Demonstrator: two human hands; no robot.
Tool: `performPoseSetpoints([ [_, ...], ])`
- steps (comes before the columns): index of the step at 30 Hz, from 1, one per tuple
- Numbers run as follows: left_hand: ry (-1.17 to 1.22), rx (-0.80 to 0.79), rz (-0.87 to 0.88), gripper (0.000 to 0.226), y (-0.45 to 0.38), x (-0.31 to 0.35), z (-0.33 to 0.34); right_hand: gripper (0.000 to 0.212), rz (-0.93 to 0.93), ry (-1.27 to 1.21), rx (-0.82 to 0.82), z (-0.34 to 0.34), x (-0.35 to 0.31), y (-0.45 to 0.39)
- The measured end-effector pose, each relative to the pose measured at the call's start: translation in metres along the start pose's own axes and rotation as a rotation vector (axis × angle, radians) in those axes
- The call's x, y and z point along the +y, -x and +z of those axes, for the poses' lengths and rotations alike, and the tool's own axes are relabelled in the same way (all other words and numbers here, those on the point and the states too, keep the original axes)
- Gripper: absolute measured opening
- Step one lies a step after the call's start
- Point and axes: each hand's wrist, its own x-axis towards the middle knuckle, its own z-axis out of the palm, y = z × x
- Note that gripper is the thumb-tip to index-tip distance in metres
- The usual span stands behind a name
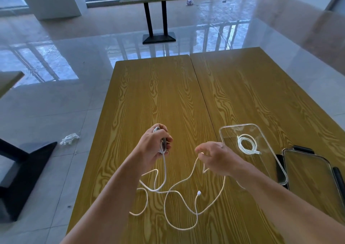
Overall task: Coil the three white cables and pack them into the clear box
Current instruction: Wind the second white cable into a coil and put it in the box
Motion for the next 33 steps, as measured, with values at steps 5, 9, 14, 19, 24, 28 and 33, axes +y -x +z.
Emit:
performPoseSetpoints([
  [5, 0.076, -0.019, 0.046, 0.015, 0.004, 0.009, -0.001, 0.039, -0.124, -0.315, -0.297, 0.009, -0.045, 0.011],
  [9, 0.099, -0.003, 0.074, 0.012, 0.005, 0.014, -0.002, 0.029, -0.256, -0.582, -0.36, 0.019, -0.065, 0.015],
  [14, 0.13, 0.0, 0.09, 0.033, 0.008, 0.014, -0.011, 0.023, -0.291, -0.795, -0.174, 0.025, -0.075, 0.015],
  [19, 0.128, -0.08, 0.082, 0.036, 0.013, 0.015, -0.012, 0.021, -0.305, -0.672, -0.151, 0.02, -0.078, 0.013],
  [24, 0.114, -0.046, 0.121, 0.016, 0.014, 0.022, -0.014, 0.024, -0.253, -0.395, -0.211, 0.012, -0.079, 0.011],
  [28, 0.126, -0.054, 0.15, 0.017, 0.014, 0.031, -0.021, 0.025, -0.326, -0.155, -0.291, 0.0, -0.084, 0.015],
  [33, -0.005, -0.158, 0.165, 0.013, 0.018, 0.033, -0.021, 0.024, -0.379, 0.02, -0.281, -0.016, -0.089, 0.009],
])
